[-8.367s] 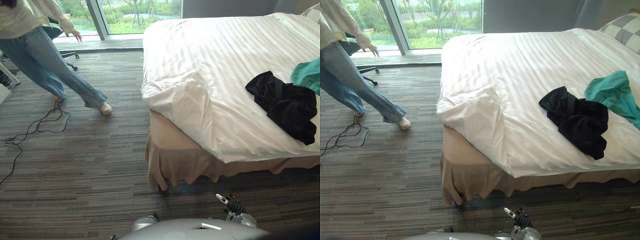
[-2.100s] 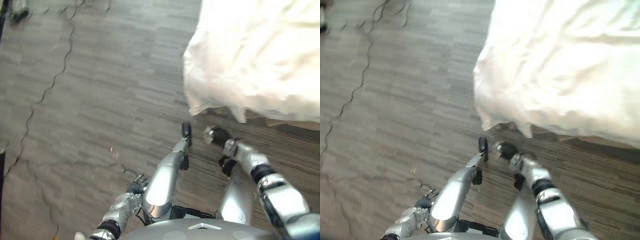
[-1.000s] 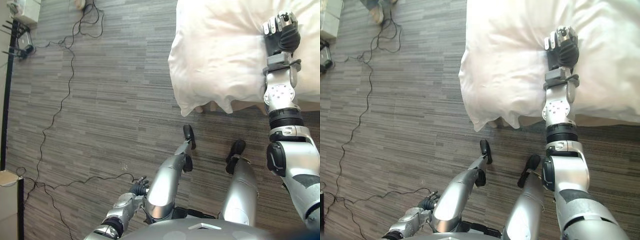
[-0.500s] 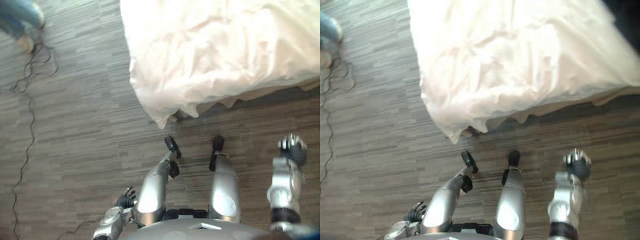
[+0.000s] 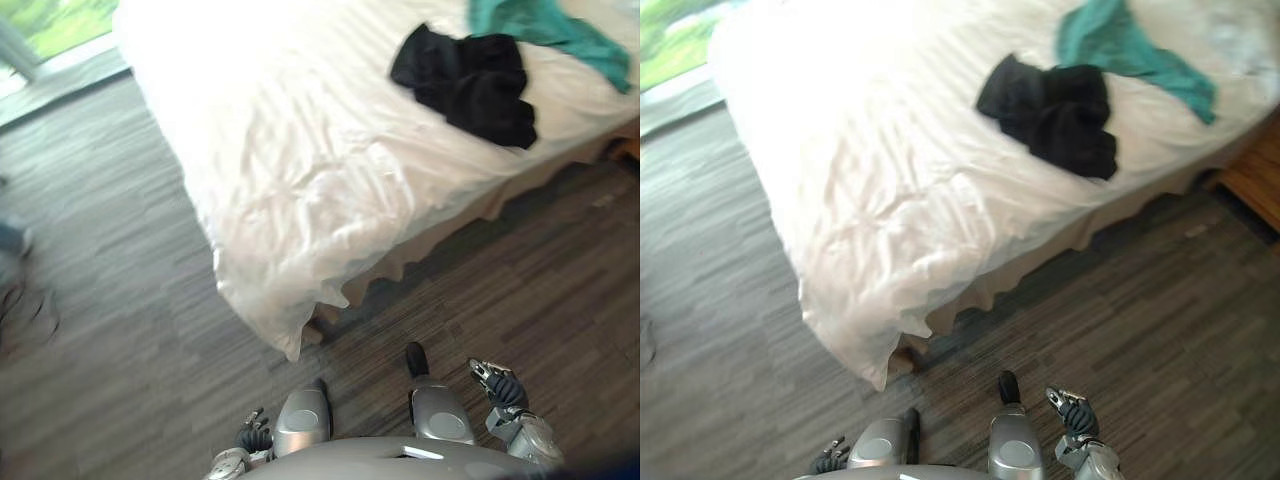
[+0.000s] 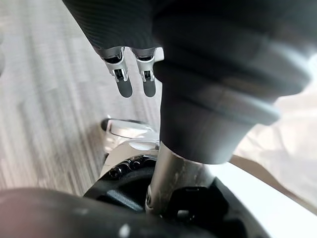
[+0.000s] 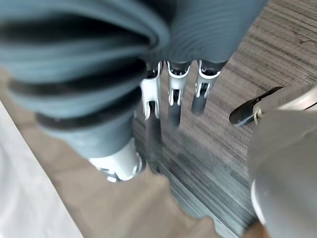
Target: Tidy the bed and pick cloth on bed and put in laundry
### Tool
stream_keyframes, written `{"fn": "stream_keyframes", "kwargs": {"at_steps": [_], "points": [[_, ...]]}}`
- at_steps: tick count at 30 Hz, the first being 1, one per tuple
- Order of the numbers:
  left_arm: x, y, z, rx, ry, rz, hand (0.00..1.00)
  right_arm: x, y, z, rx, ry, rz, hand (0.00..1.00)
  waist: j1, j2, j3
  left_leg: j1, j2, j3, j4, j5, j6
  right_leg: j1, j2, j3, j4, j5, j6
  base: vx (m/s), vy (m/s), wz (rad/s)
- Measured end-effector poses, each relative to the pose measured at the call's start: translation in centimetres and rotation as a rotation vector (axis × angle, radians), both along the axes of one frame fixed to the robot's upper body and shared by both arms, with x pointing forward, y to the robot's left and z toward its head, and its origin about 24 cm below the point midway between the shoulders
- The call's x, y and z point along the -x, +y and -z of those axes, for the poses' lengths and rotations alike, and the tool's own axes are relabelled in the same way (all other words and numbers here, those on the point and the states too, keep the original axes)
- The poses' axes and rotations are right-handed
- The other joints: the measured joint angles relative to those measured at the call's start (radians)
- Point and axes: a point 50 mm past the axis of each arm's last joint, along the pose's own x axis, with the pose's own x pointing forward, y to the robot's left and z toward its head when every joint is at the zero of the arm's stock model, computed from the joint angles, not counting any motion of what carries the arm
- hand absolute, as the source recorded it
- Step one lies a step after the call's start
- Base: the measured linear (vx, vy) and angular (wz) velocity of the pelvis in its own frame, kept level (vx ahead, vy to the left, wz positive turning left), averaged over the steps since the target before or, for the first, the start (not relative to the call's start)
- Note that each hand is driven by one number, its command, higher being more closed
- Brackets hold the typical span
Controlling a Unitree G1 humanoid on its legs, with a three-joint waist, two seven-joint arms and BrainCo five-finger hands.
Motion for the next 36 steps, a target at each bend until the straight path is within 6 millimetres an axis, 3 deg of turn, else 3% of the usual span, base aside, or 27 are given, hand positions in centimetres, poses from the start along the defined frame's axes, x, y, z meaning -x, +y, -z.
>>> {"fn": "stream_keyframes", "kwargs": {"at_steps": [2, 3, 5, 7, 8, 9, 10, 11, 13, 15, 16, 17, 18, 19, 20, 22, 26, 28, 31, 32, 33, 34, 35, 36], "points": [[0.1, 0.7, -0.1, -0.028, 0.009, 0.029, 0.00, 1.2, 0.6, 0.4, -0.020, 0.023, 0.032, 0.00, -0.010, -0.036, -0.008, 0.025, -0.014, 0.058, 0.001, -0.009, 0.014, -0.001, -0.018, 0.016, -0.017, 0.001, -0.032, -0.06, 0.204, -0.83], [0.3, 1.0, 0.0, -0.037, 0.025, 0.037, 0.00, 1.8, 1.0, 0.6, -0.033, 0.031, 0.037, 0.00, -0.012, -0.049, -0.019, 0.038, -0.017, 0.093, 0.000, -0.014, 0.022, -0.009, -0.021, 0.015, -0.013, -0.009, -0.077, -0.05, 0.157, -0.88], [0.6, 1.1, 0.1, -0.032, 0.050, 0.030, 0.00, 2.7, 2.0, 1.0, -0.059, 0.050, 0.051, 0.00, -0.016, -0.039, -0.019, 0.067, 0.004, 0.155, -0.012, -0.014, 0.038, -0.035, -0.021, -0.055, 0.042, -0.062, -0.159, 0.00, 0.084, -0.89], [1.1, 1.1, 0.2, -0.025, 0.074, 0.002, 0.00, 3.4, 3.1, 1.4, -0.088, 0.067, 0.042, 0.00, -0.021, -0.036, -0.024, 0.102, 0.023, 0.207, -0.018, -0.012, 0.036, -0.073, -0.015, -0.211, 0.237, -0.044, -0.147, 0.09, 0.016, -0.74], [1.2, 1.1, 0.2, -0.020, 0.072, -0.021, 0.00, 4.2, 3.3, 1.5, -0.090, 0.083, 0.033, 0.00, -0.015, -0.051, -0.032, 0.130, 0.011, 0.234, -0.018, -0.025, 0.030, -0.070, -0.027, -0.310, 0.265, -0.002, -0.092, 0.10, 0.052, -0.75], [1.1, 1.3, 0.2, -0.023, 0.070, -0.037, 0.00, 4.1, 3.3, 1.5, -0.088, 0.078, 0.029, 0.00, -0.013, -0.047, -0.033, 0.140, 0.012, 0.252, -0.023, -0.026, 0.034, -0.075, -0.018, -0.316, 0.254, 0.024, -0.100, 0.05, 0.100, -1.12], [1.4, 0.7, 0.4, -0.012, 0.097, -0.024, 0.00, 3.8, 3.2, 1.4, -0.076, 0.056, 0.021, 0.00, -0.012, -0.019, -0.048, 0.141, 0.023, 0.264, -0.071, 0.004, 0.063, -0.070, 0.009, -0.319, 0.174, 0.081, -0.129, 0.03, 0.021, -1.08], [1.8, 0.4, 0.4, -0.005, 0.104, -0.036, 0.00, 2.8, 2.9, 1.3, -0.072, 0.033, 0.018, 0.00, -0.019, -0.018, -0.042, 0.160, 0.028, 0.323, -0.109, 0.027, 0.046, -0.094, -0.007, -0.419, 0.302, -0.027, -0.149, 0.03, -0.007, -0.98], [1.6, 0.7, 0.4, -0.012, 0.103, -0.031, 0.00, 3.2, 2.5, 1.3, -0.067, 0.040, 0.035, 0.00, -0.027, -0.027, -0.030, 0.210, 0.008, 0.377, -0.119, 0.034, 0.044, -0.081, -0.067, -0.575, 0.514, -0.191, -0.169, 0.05, -0.003, -0.98], [1.6, 0.6, 0.4, -0.008, 0.111, -0.037, 0.00, 2.7, 2.6, 1.2, -0.054, 0.033, 0.000, 0.00, -0.013, -0.037, -0.035, 0.227, -0.010, 0.405, -0.103, 0.037, 0.055, -0.055, -0.043, -0.613, 0.457, -0.178, -0.195, -0.03, -0.009, -1.42], [2.0, 0.0, 0.6, 0.010, 0.129, -0.042, 0.00, 1.6, 2.5, 1.0, -0.038, 0.020, -0.036, 0.00, -0.009, 0.007, -0.054, 0.228, 0.022, 0.419, -0.126, 0.046, 0.075, -0.030, 0.010, -0.594, 0.357, -0.158, -0.180, -0.05, -0.105, -1.17], [2.3, -0.3, 0.7, 0.017, 0.136, -0.047, 0.00, 1.4, 2.2, 1.0, -0.034, 0.017, -0.031, 0.00, -0.023, 0.015, -0.054, 0.229, 0.027, 0.437, -0.139, 0.038, 0.061, -0.035, -0.008, -0.623, 0.425, -0.214, -0.210, -0.03, -0.111, -0.90], [2.5, -0.1, 0.6, 0.010, 0.140, -0.048, 0.00, 1.6, 2.2, 1.1, -0.029, 0.028, -0.032, 0.00, -0.044, -0.001, -0.046, 0.238, 0.014, 0.455, -0.141, 0.025, 0.038, -0.033, -0.071, -0.667, 0.544, -0.289, -0.201, 0.00, -0.054, -0.46], [2.1, 0.8, 0.4, -0.010, 0.129, -0.039, 0.00, 2.7, 2.5, 1.5, -0.042, 0.073, -0.034, 0.00, -0.031, -0.042, -0.043, 0.246, -0.021, 0.478, -0.132, 0.024, 0.028, 0.009, -0.086, -0.661, 0.468, -0.346, -0.140, -0.04, -0.074, -0.75], [1.5, 0.3, 0.5, -0.002, 0.120, -0.026, 0.00, 2.4, 2.5, 1.6, -0.041, 0.083, -0.053, 0.00, -0.012, -0.012, -0.041, 0.232, 0.013, 0.486, -0.126, 0.017, 0.018, 0.042, -0.009, -0.629, 0.349, -0.287, -0.152, -0.05, -0.079, -0.91], [1.5, -0.3, 0.6, 0.011, 0.123, -0.011, 0.00, 1.8, 2.3, 1.4, -0.035, 0.068, -0.062, 0.00, -0.012, 0.009, -0.049, 0.226, 0.037, 0.487, -0.126, 0.045, 0.027, 0.088, 0.058, -0.595, 0.187, -0.195, -0.171, -0.09, -0.076, -0.92], [1.6, -0.1, 0.6, -0.008, 0.127, 0.025, 0.00, 1.9, 2.5, 1.6, -0.032, 0.092, -0.077, 0.00, -0.028, 0.004, -0.045, 0.233, 0.047, 0.505, -0.140, 0.055, 0.014, 0.110, 0.095, -0.556, 0.088, -0.130, -0.174, -0.13, -0.031, -0.37], [1.4, 0.0, 0.5, -0.013, 0.113, 0.026, 0.00, 2.3, 2.5, 1.7, -0.026, 0.117, -0.075, 0.00, -0.019, 0.000, -0.043, 0.229, 0.048, 0.503, -0.114, 0.055, 0.014, 0.127, 0.101, -0.535, 0.042, -0.095, -0.172, -0.13, 0.013, -0.18], [1.3, 0.1, 0.4, -0.016, 0.090, 0.015, 0.00, 2.3, 2.5, 1.9, -0.028, 0.144, -0.092, 0.00, -0.002, -0.019, -0.038, 0.185, 0.022, 0.324, 0.003, 0.039, 0.039, 0.147, 0.098, -0.450, -0.007, -0.049, -0.167, -0.11, -0.006, -0.70], [1.2, -0.3, 0.5, -0.006, 0.079, 0.011, 0.00, 2.2, 2.4, 2.0, -0.025, 0.158, -0.109, 0.00, 0.013, -0.005, -0.042, 0.187, -0.004, 0.195, -0.015, 0.023, 0.045, 0.139, 0.114, -0.393, -0.030, -0.035, -0.158, -0.11, 0.017, -1.04], [1.2, -0.5, 0.5, 0.000, 0.080, 0.010, 0.00, 2.1, 2.2, 2.0, -0.014, 0.162, -0.124, 0.00, 0.016, 0.006, -0.047, 0.189, -0.009, 0.152, -0.038, 0.014, 0.044, 0.132, 0.129, -0.366, -0.047, -0.026, -0.147, -0.14, 0.038, -1.39], [1.4, -1.1, 0.6, 0.015, 0.092, 0.009, 0.00, 1.8, 1.5, 1.7, 0.011, 0.155, -0.146, 0.00, 0.014, 0.039, -0.060, 0.185, 0.016, 0.122, -0.106, -0.039, 0.051, 0.112, 0.175, -0.340, -0.071, -0.018, -0.136, -0.10, 0.037, -1.34], [1.3, -0.8, 0.6, 0.016, 0.100, 0.002, 0.00, 1.1, 1.6, 1.7, 0.004, 0.150, -0.155, 0.00, 0.020, 0.052, -0.048, 0.187, 0.028, 0.171, -0.105, -0.038, 0.061, 0.092, 0.172, -0.347, -0.019, -0.022, -0.175, -0.06, 0.033, -1.10], [1.4, -0.8, 0.6, 0.018, 0.113, 0.003, 0.00, 1.5, 1.6, 1.8, 0.000, 0.163, -0.152, 0.00, 0.004, 0.041, -0.048, 0.190, 0.028, 0.174, -0.105, -0.037, 0.060, 0.087, 0.166, -0.348, 0.026, -0.030, -0.182, -0.02, 0.018, -0.56]]}}
